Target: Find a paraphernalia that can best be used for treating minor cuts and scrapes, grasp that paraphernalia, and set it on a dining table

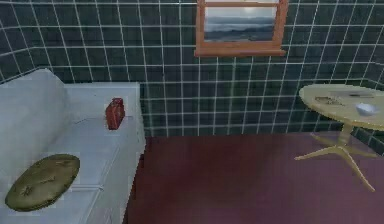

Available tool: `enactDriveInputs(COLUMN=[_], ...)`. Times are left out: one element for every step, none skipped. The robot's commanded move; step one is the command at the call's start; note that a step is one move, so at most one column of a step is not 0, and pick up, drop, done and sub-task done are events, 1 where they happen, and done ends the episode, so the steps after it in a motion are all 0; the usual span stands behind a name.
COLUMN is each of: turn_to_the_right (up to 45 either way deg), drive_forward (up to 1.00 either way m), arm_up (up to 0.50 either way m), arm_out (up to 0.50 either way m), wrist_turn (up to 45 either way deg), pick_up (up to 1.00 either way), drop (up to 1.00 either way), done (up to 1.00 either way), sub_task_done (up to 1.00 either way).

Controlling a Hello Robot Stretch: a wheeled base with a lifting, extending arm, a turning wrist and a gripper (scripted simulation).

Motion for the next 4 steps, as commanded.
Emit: enactDriveInputs(turn_to_the_right=[0.0, -45.0, -45.0, -39.0], drive_forward=[1.0, 0.0, 0.0, 0.0], arm_up=[0.0, 0.0, 0.0, 0.0], arm_out=[0.0, 0.0, 0.0, 0.0], wrist_turn=[0.0, 0.0, 0.0, 0.0], pick_up=[0.0, 0.0, 0.0, 0.0], drop=[0.0, 0.0, 0.0, 0.0], done=[0.0, 0.0, 0.0, 0.0], sub_task_done=[0.0, 0.0, 0.0, 0.0])
